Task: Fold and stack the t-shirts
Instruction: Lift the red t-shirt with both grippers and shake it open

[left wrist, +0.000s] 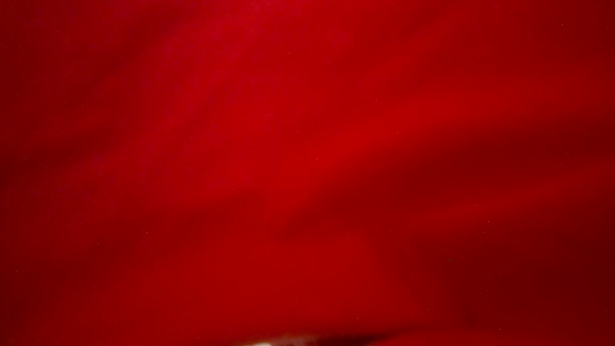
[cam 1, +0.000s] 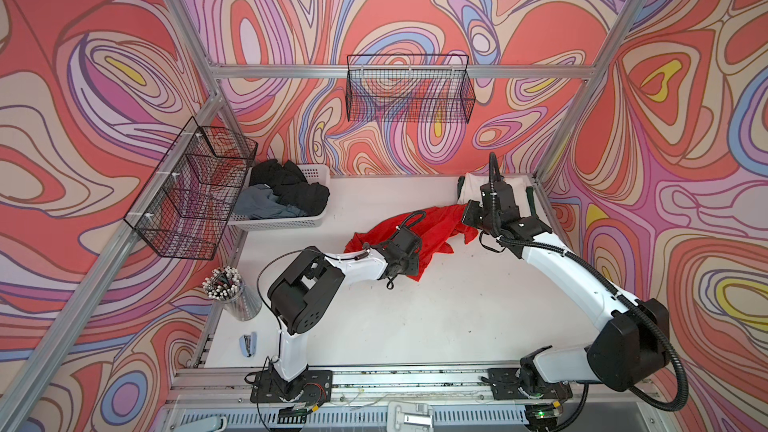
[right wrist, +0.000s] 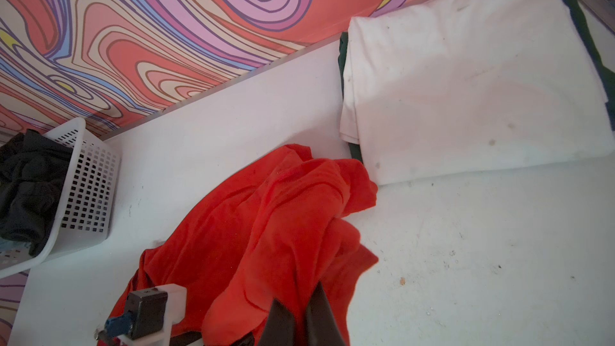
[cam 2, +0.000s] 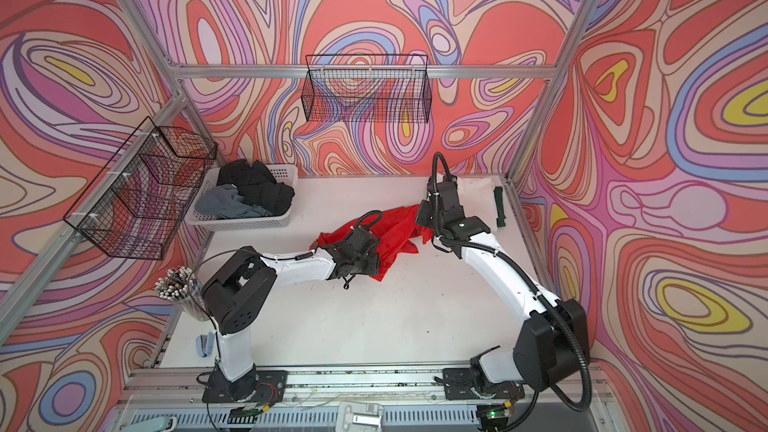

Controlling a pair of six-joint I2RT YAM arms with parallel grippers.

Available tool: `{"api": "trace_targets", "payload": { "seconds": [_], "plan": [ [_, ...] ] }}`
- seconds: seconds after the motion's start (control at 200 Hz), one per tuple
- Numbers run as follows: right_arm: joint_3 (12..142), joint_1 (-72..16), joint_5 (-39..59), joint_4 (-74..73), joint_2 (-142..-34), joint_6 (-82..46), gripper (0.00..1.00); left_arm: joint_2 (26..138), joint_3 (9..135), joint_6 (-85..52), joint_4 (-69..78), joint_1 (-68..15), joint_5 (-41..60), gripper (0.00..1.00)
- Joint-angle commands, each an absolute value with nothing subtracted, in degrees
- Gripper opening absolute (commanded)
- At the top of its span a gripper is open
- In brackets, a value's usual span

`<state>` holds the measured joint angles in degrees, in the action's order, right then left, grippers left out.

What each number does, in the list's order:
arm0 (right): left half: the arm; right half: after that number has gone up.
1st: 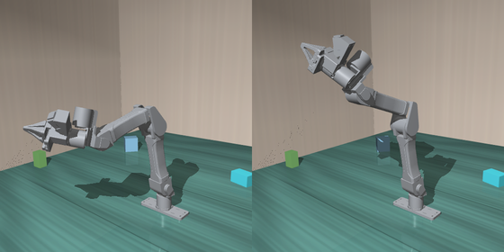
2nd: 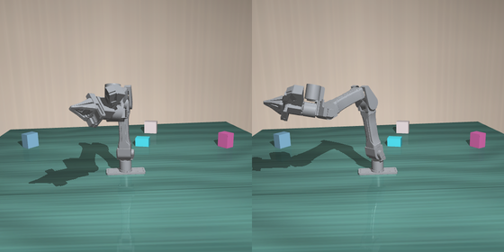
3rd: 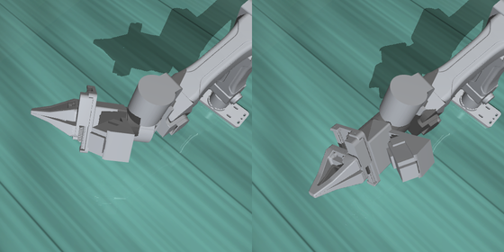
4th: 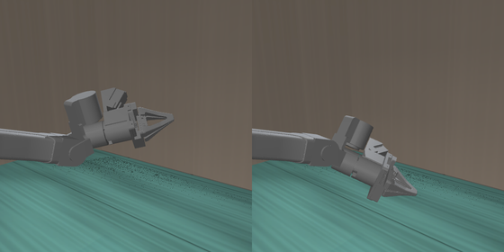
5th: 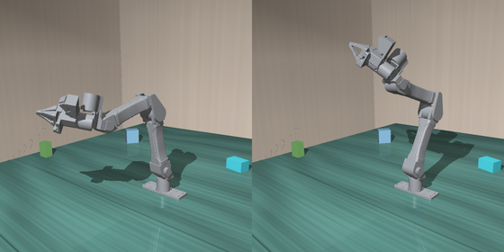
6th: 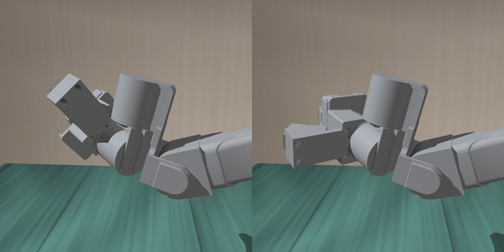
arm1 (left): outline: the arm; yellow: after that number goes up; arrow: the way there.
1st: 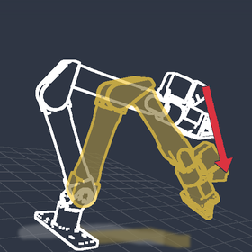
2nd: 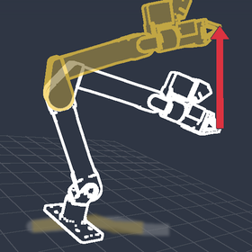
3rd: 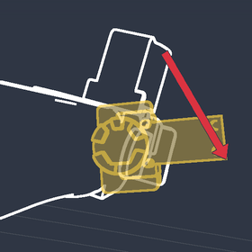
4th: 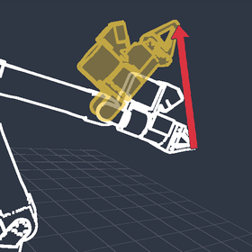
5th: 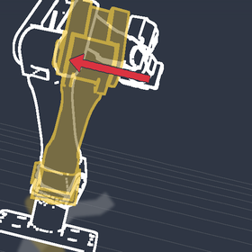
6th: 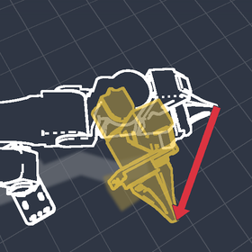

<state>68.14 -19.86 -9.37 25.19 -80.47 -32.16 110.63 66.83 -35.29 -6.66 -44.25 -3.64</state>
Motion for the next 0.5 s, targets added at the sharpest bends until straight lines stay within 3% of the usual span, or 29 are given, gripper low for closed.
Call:
{"api": "trace_targets", "payload": {
  "seconds": [0.0, 0.085, 0.165, 0.496],
  "plan": [
    [67.2, -18.8, -8.6, 24.6, -78.6, -32.8, 0.00, 111.8, 69.0, -35.3, -8.7, -44.2, -5.3, 0.35],
    [66.6, -18.3, -8.3, 24.3, -78.4, -32.9, 0.00, 111.5, 69.8, -35.0, -10.1, -44.1, -6.4, 0.13],
    [66.3, -18.0, -8.2, 24.3, -78.2, -32.9, 0.00, 111.0, 70.1, -34.8, -10.9, -43.9, -7.3, 0.00],
    [66.1, -17.5, -7.2, 24.0, -77.7, -33.0, 0.00, 105.0, 68.6, -33.7, -13.9, -42.4, -11.2, 0.00]
  ]
}}
